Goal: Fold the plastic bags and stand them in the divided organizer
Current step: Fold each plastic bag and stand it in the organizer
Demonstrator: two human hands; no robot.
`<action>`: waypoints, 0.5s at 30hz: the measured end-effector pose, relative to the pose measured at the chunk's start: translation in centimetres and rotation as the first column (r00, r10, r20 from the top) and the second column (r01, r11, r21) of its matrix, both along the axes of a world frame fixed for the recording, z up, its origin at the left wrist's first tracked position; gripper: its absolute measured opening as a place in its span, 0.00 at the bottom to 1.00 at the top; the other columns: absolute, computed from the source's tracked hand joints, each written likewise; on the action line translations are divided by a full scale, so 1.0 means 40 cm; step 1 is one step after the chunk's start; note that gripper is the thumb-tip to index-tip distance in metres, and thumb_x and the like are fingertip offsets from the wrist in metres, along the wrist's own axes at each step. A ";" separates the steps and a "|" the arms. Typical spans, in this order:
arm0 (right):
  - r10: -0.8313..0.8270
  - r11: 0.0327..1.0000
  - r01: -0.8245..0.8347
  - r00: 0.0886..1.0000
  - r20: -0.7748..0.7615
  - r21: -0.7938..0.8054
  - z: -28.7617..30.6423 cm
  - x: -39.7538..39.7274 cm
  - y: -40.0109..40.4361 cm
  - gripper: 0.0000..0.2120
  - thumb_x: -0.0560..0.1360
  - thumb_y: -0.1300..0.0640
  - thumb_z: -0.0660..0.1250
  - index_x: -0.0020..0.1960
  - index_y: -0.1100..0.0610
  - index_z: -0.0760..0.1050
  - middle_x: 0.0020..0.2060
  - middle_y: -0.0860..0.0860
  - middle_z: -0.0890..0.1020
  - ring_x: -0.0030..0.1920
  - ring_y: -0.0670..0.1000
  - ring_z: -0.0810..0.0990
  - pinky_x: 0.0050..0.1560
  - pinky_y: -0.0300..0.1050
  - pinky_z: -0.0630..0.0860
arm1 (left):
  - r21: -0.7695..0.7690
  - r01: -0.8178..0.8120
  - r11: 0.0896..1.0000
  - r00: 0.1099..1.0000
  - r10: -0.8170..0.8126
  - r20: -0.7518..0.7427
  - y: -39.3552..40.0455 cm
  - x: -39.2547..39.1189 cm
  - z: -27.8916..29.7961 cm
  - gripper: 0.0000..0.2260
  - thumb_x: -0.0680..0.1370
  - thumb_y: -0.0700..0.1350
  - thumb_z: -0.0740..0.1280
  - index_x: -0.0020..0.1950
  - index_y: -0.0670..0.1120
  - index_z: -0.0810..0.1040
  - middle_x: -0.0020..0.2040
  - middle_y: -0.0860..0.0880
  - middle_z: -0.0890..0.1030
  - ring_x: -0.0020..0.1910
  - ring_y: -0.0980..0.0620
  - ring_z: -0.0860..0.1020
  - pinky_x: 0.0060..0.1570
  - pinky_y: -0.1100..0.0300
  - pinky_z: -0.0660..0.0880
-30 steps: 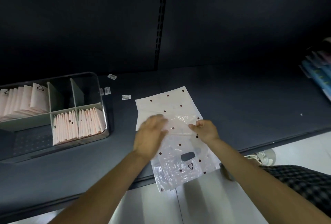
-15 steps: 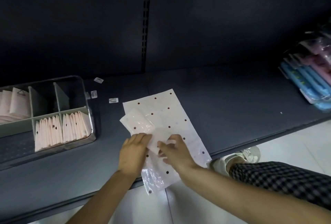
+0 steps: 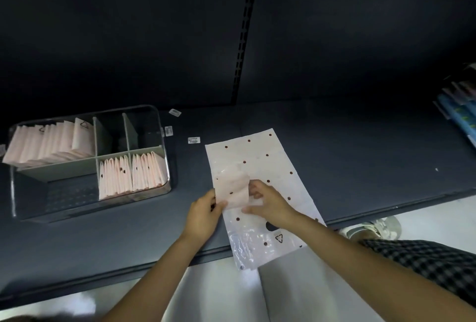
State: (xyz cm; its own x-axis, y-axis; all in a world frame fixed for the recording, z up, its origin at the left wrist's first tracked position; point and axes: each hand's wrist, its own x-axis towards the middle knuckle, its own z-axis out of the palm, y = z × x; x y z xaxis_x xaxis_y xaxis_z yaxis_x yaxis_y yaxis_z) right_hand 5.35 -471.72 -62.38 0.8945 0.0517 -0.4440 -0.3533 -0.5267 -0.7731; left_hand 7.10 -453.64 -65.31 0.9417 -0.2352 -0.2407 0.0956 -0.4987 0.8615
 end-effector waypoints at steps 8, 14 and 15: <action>-0.199 0.967 0.189 0.979 -0.044 -0.173 -0.036 0.047 0.046 0.12 0.75 0.53 0.68 0.37 0.56 0.71 0.36 0.51 0.77 0.38 0.50 0.74 0.40 0.41 0.69 | 0.134 -0.099 0.986 0.993 0.106 -0.045 -0.015 0.026 0.000 0.07 0.77 0.42 0.67 0.50 0.47 0.70 0.40 0.49 0.79 0.41 0.48 0.78 0.43 0.56 0.73; -0.197 0.947 0.148 0.969 -0.152 -0.284 -0.027 0.074 0.049 0.18 0.75 0.50 0.68 0.30 0.54 0.68 0.30 0.49 0.73 0.35 0.50 0.73 0.35 0.40 0.67 | 0.212 -0.191 0.958 0.977 0.165 0.131 -0.025 0.006 0.010 0.13 0.77 0.41 0.67 0.60 0.45 0.70 0.51 0.48 0.74 0.48 0.48 0.76 0.41 0.55 0.73; -0.209 0.946 0.157 0.964 -0.162 -0.282 -0.027 0.078 0.049 0.19 0.75 0.50 0.68 0.29 0.55 0.67 0.30 0.49 0.73 0.34 0.49 0.72 0.34 0.40 0.66 | 0.257 -0.153 0.954 0.969 0.093 0.229 -0.024 0.002 0.011 0.13 0.77 0.40 0.67 0.61 0.45 0.72 0.56 0.47 0.74 0.53 0.47 0.75 0.44 0.54 0.74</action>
